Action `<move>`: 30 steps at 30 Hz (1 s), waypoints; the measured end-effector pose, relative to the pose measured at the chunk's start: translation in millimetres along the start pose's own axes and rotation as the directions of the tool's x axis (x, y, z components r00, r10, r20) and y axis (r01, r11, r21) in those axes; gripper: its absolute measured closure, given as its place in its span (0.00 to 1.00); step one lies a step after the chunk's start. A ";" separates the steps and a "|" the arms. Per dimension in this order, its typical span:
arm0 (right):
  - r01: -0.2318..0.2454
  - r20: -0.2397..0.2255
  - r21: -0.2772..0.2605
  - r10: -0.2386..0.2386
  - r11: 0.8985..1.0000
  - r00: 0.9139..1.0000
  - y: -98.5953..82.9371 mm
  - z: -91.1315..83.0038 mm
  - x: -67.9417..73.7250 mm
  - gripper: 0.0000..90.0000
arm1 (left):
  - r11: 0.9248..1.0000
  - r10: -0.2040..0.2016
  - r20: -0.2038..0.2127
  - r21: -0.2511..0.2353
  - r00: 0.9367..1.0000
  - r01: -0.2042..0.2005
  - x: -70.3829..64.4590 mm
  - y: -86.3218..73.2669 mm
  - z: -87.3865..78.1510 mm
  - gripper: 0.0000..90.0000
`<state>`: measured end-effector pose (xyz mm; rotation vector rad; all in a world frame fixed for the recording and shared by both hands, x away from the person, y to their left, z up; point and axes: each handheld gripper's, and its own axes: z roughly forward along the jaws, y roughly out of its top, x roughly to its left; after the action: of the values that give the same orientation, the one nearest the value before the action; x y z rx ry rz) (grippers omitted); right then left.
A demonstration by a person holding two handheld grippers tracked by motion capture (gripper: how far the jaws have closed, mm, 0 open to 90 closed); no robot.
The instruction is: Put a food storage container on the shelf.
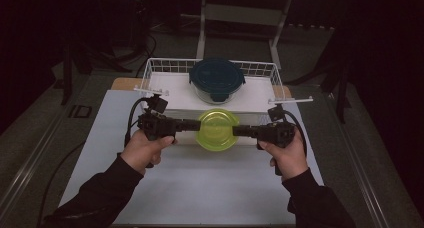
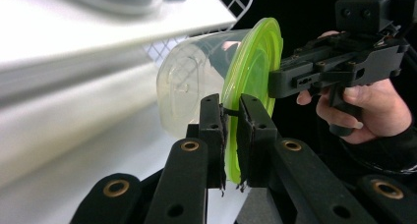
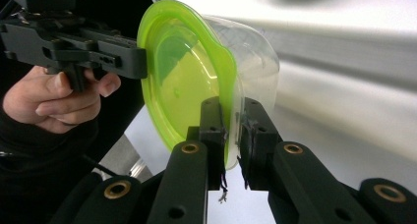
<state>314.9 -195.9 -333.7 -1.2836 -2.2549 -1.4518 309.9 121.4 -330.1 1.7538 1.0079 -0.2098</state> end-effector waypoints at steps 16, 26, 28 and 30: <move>0.028 0.036 -0.072 -0.026 0.997 0.999 57.3 -24.9 18.1 0.90 | 0.998 0.051 -0.019 -0.045 0.998 -0.052 -20.7 64.7 -15.5 0.91; 0.018 0.055 -0.106 -0.013 0.994 0.998 98.9 -31.8 16.9 0.90 | 0.995 0.062 -0.037 -0.076 0.997 -0.065 -21.6 103.6 -17.6 0.91; 0.013 0.065 -0.104 -0.006 0.994 0.998 104.5 -29.3 14.1 0.90 | 0.996 0.052 -0.050 -0.076 0.997 -0.055 -16.5 110.8 -14.9 0.91; 0.004 0.077 -0.105 0.004 0.994 0.997 109.6 -25.9 10.6 0.90 | 0.996 0.046 -0.058 -0.074 0.997 -0.050 -12.5 115.3 -12.7 0.91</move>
<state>381.1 -193.7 -242.1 -1.3928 -2.2532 -1.5665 380.0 115.1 -236.9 1.7211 1.0003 -0.0913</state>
